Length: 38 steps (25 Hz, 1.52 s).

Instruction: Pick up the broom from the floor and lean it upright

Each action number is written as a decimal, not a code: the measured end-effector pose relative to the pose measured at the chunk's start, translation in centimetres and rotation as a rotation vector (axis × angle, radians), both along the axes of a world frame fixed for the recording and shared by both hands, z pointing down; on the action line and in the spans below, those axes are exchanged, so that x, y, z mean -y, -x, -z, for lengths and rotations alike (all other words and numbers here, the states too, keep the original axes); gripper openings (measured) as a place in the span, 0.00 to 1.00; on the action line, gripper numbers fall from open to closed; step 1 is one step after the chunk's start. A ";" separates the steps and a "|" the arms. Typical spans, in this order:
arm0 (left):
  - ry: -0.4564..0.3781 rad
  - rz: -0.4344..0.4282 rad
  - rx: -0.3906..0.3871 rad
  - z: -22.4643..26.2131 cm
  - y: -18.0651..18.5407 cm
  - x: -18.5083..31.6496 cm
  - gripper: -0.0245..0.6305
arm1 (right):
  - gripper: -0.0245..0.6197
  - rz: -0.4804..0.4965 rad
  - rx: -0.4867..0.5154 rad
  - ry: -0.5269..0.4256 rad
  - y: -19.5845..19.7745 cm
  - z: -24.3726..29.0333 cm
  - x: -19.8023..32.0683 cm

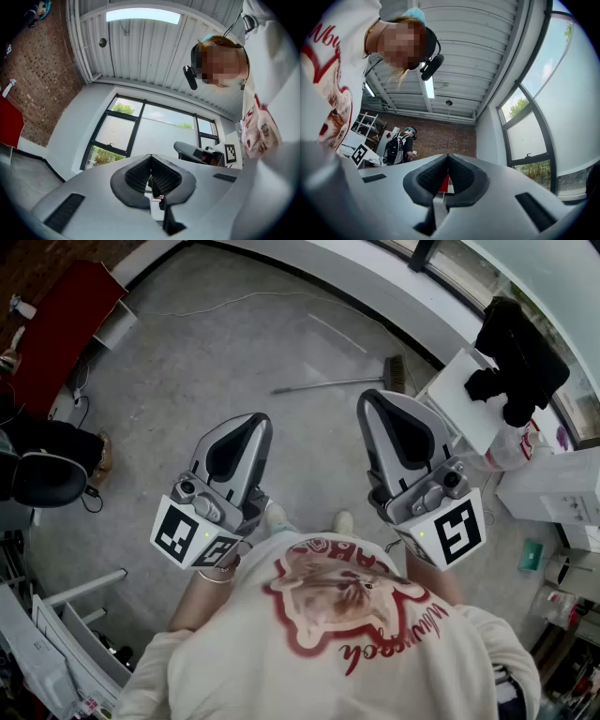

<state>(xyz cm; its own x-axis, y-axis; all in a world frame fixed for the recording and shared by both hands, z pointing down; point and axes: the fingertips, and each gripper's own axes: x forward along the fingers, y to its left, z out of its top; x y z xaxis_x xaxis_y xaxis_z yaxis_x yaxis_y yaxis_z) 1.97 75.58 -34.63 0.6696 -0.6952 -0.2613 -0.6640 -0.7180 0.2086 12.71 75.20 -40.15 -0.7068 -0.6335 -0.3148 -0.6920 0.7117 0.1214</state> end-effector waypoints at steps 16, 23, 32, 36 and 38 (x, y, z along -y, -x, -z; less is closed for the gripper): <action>-0.007 0.020 0.002 -0.3 2.2 0.6 0.06 | 0.08 0.027 -0.001 -0.001 2.4 -0.1 0.7; -0.025 0.027 -0.002 -0.1 6.5 1.5 0.06 | 0.08 0.029 0.032 -0.029 5.5 0.4 1.5; -0.037 -0.011 0.011 -0.4 11.2 1.7 0.06 | 0.08 -0.070 0.034 -0.082 8.3 0.9 1.7; -0.028 -0.024 0.012 -0.8 11.9 2.3 0.06 | 0.08 -0.074 0.015 -0.065 8.2 -0.1 2.1; -0.029 -0.031 0.012 -1.0 11.6 3.1 0.06 | 0.08 -0.082 0.016 -0.061 7.9 -0.2 2.9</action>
